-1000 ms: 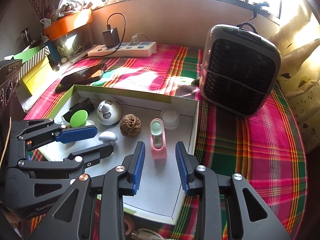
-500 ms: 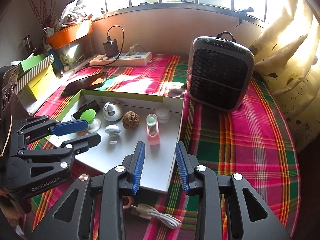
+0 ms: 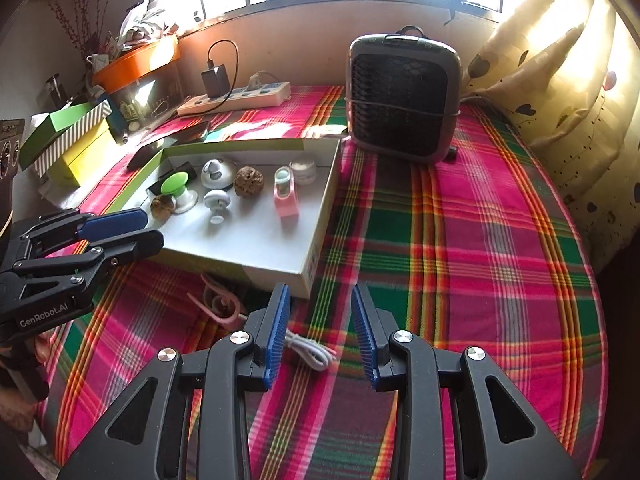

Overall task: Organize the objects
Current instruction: 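Withdraw both tools from the box toward the white cable and pink clip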

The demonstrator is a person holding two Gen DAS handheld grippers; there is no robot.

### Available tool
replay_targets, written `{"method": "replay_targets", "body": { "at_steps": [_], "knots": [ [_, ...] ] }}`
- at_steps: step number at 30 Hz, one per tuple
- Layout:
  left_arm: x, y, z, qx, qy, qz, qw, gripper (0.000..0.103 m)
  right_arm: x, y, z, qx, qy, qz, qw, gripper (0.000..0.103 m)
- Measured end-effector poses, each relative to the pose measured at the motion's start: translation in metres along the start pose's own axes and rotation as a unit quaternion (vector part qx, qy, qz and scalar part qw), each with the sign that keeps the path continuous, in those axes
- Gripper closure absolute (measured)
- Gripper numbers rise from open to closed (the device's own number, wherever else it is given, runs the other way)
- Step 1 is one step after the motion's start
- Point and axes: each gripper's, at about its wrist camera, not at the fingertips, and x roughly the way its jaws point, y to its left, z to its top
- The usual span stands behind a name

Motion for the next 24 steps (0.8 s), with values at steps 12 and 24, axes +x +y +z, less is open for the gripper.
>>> {"method": "replay_targets", "body": {
  "at_steps": [12, 24],
  "knots": [
    [-0.001, -0.005, -0.015, -0.007, 0.015, -0.012, 0.9998, 0.069, 0.005, 0.018, -0.016, -0.047, 0.027, 0.043, 0.998, 0.070],
    [-0.004, -0.005, -0.024, -0.016, 0.023, -0.021, 0.9994, 0.070, 0.014, 0.032, -0.023, -0.100, 0.044, -0.022, 0.994, 0.070]
  ]
}}
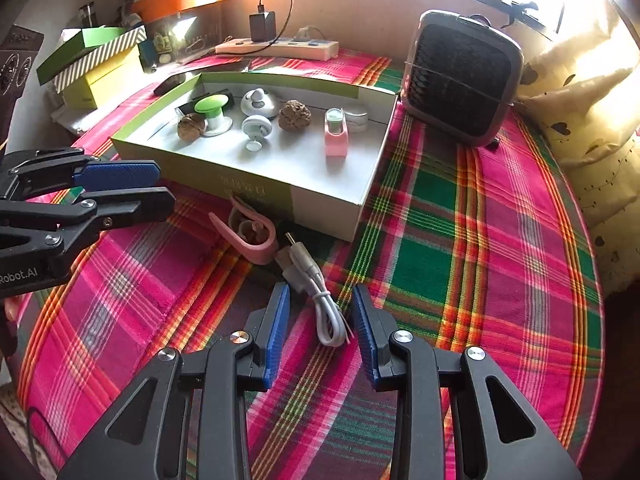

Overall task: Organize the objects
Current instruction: 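Withdraw both tools from the box toward the white cable and pink clip, then grasp the pink clip with the left tool while the right tool grasps the white cable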

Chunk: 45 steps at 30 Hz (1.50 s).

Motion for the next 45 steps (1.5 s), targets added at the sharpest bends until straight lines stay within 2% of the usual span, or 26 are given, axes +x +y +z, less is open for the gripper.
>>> {"method": "replay_targets", "body": {
  "at_steps": [2, 3, 5, 6, 10, 15, 25, 29, 33, 38, 45],
  "knots": [
    [0.001, 0.000, -0.001, -0.001, 0.003, 0.000, 1.0000, 0.069, 0.000, 0.001, 0.001, -0.001, -0.001, -0.005, 1.000, 0.071],
    [0.001, 0.001, -0.002, -0.003, 0.003, -0.001, 1.0000, 0.069, -0.001, 0.002, 0.002, -0.001, -0.001, -0.005, 1.000, 0.080],
    [0.001, 0.002, -0.003, -0.005, 0.004, -0.004, 1.0000, 0.070, 0.000, 0.004, 0.004, -0.002, -0.001, -0.010, 1.000, 0.091],
    [0.000, 0.002, -0.003, -0.006, 0.004, -0.005, 1.0000, 0.069, 0.000, 0.004, 0.006, -0.001, -0.001, -0.013, 1.000, 0.091],
    [-0.001, 0.006, -0.006, -0.013, 0.006, -0.009, 0.9999, 0.070, 0.001, 0.003, 0.011, 0.005, -0.006, -0.008, 1.000, 0.092],
    [0.001, 0.013, -0.011, -0.031, 0.015, -0.016, 0.9993, 0.069, 0.003, 0.015, 0.015, -0.022, -0.002, 0.003, 1.000, 0.092],
    [-0.001, 0.028, -0.018, -0.059, 0.019, -0.023, 0.9978, 0.070, -0.001, 0.034, 0.011, -0.029, -0.007, 0.043, 0.999, 0.094],
    [-0.004, 0.032, -0.020, -0.065, 0.016, -0.024, 0.9974, 0.069, -0.004, 0.046, 0.008, -0.032, -0.009, 0.073, 0.997, 0.094],
    [-0.006, 0.034, -0.020, -0.069, 0.015, -0.026, 0.9972, 0.069, -0.004, 0.051, 0.007, -0.030, -0.009, 0.070, 0.997, 0.094],
    [-0.006, 0.031, -0.020, -0.066, 0.017, -0.034, 0.9971, 0.069, -0.005, 0.044, 0.006, -0.015, -0.010, 0.031, 0.999, 0.094],
    [-0.005, 0.024, -0.017, -0.063, 0.019, -0.047, 0.9968, 0.069, -0.007, 0.034, 0.002, 0.003, -0.012, 0.018, 1.000, 0.094]
  ]
}}
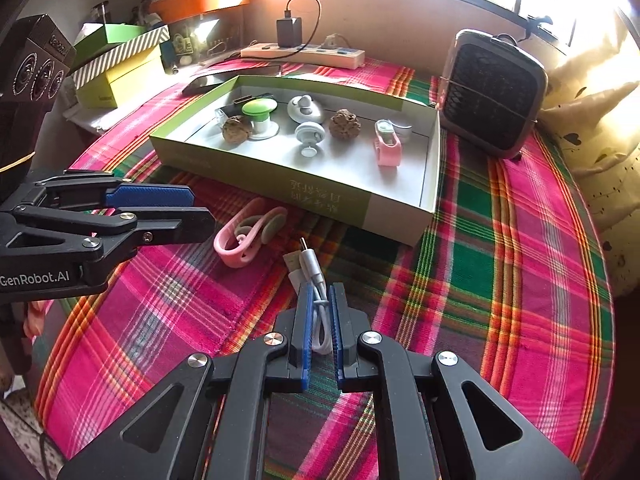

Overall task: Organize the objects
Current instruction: 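Grasp the pink clip with the left tool while the right tool grasps the white cable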

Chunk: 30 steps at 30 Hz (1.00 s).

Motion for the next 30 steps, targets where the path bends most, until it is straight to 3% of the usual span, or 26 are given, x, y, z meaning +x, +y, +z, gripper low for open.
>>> {"method": "replay_targets", "body": {
  "at_steps": [5, 10, 13, 17, 30],
  "knots": [
    [0.005, -0.007, 0.000, 0.005, 0.008, -0.006, 0.9999, 0.062, -0.003, -0.006, -0.002, 0.014, -0.006, -0.006, 1.000, 0.094],
    [0.012, -0.018, -0.001, 0.021, 0.019, -0.008, 0.9996, 0.061, -0.006, -0.010, -0.004, 0.019, -0.010, 0.002, 1.000, 0.094],
    [0.018, -0.023, 0.000, 0.027, 0.024, -0.005, 0.9993, 0.061, -0.006, -0.011, -0.005, 0.017, -0.011, 0.003, 1.000, 0.087],
    [0.028, -0.026, -0.001, 0.041, 0.035, 0.019, 0.9984, 0.061, -0.006, -0.008, -0.006, 0.007, -0.009, 0.004, 1.000, 0.068],
    [0.031, -0.022, 0.006, 0.041, 0.026, 0.036, 0.9982, 0.061, 0.005, -0.002, -0.003, -0.013, -0.002, 0.013, 1.000, 0.066]
  ]
}}
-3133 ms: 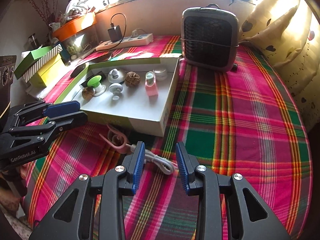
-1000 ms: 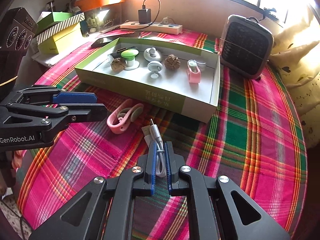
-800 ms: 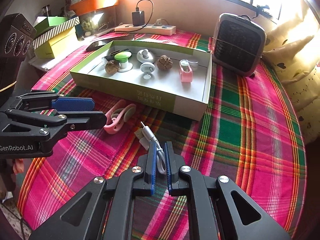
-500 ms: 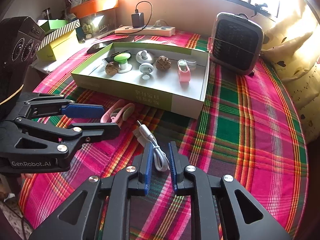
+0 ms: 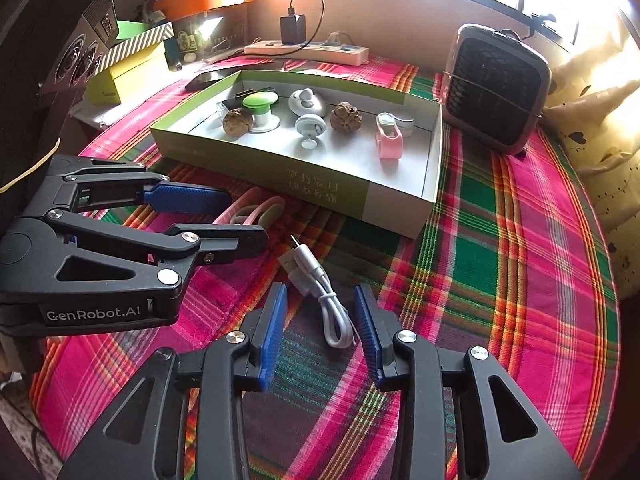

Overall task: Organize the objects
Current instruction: 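Grasp the pink clip with the left tool while the right tool grasps the white cable, then lift and carry the pink clip and white cable over the box with both tools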

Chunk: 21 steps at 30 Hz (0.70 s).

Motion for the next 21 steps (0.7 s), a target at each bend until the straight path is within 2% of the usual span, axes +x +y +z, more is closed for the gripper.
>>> {"method": "replay_targets", "body": {
  "at_steps": [6, 11, 16, 18, 21],
  "knots": [
    [-0.0009, 0.0051, -0.0016, -0.001, -0.004, -0.001, 1.0000, 0.064, 0.0033, -0.0006, 0.0035, 0.003, -0.006, -0.001, 1.000, 0.064],
    [-0.0012, 0.0093, -0.0018, -0.005, -0.007, 0.003, 1.0000, 0.075, 0.0034, -0.0019, 0.0033, 0.011, -0.015, -0.003, 1.000, 0.064],
    [-0.0012, 0.0098, -0.0026, -0.004, -0.010, 0.006, 0.9999, 0.079, 0.0039, -0.0014, 0.0035, 0.013, -0.017, -0.006, 1.000, 0.065],
    [-0.0015, 0.0100, -0.0031, -0.003, -0.011, 0.007, 0.9999, 0.080, 0.0033, -0.0022, 0.0032, 0.015, -0.019, -0.008, 1.000, 0.076],
    [-0.0016, 0.0090, -0.0040, 0.001, -0.013, 0.009, 0.9999, 0.080, 0.0032, -0.0042, 0.0030, 0.019, -0.020, -0.007, 1.000, 0.082]
  ]
}}
